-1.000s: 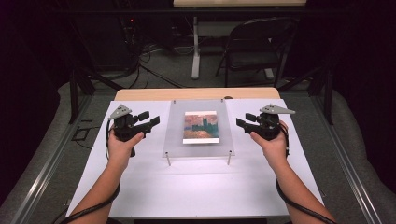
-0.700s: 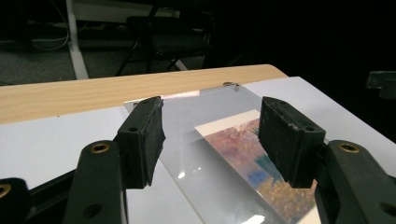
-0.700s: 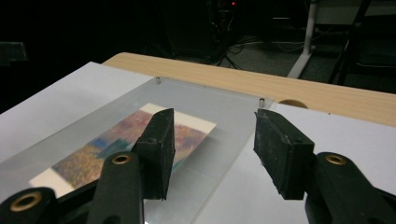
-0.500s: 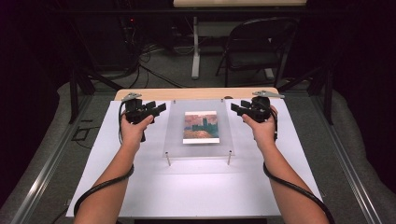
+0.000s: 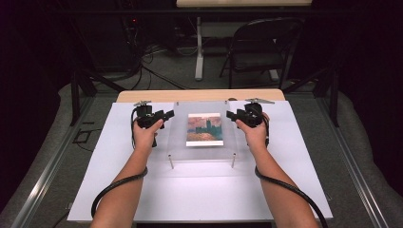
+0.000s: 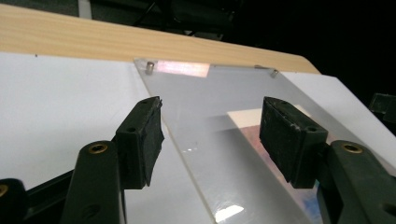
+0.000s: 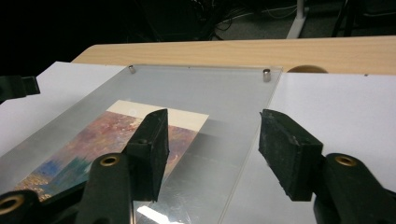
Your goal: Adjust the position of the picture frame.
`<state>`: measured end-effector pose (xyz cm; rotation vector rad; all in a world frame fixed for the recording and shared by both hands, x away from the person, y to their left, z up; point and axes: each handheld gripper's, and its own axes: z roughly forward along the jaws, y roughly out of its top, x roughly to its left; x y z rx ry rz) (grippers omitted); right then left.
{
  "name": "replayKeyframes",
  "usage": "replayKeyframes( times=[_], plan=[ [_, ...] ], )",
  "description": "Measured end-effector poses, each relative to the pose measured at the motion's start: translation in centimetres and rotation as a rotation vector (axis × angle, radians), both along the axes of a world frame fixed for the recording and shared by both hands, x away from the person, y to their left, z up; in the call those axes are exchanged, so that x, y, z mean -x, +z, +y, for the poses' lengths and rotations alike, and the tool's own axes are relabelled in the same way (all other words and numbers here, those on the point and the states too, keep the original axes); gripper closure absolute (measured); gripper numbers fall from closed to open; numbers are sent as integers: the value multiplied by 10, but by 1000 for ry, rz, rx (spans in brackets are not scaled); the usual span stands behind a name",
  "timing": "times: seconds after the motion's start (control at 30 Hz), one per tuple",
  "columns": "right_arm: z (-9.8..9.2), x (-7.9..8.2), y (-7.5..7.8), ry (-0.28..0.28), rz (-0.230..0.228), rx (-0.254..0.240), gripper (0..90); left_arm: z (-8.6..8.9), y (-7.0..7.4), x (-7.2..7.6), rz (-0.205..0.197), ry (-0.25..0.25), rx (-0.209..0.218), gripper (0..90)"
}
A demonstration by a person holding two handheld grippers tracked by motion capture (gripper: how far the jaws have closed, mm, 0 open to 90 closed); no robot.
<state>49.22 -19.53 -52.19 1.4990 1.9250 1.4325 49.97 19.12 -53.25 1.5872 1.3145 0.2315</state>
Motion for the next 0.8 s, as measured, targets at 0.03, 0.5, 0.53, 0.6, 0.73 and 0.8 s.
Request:
replayKeyframes(
  times=[0.03,0.5,0.53,0.6,0.73,0.8],
  plan=[
    [0,0,0,0,0,0,415,0,0,0,0,0,0,393],
    [5,-5,-20,33,96,-11,389,-12,-19,0,77,-32,-17,370],
    [5,-5,-21,39,107,-12,389,-13,-20,0,76,-33,-20,370],
    [7,-5,-23,47,117,-23,387,-14,-21,0,80,-36,-20,370],
    [8,-4,-24,50,125,-24,373,-14,-22,0,90,-44,-17,369],
    [7,-5,-25,51,138,-33,373,-15,-22,0,98,-50,-9,369]
  ],
)
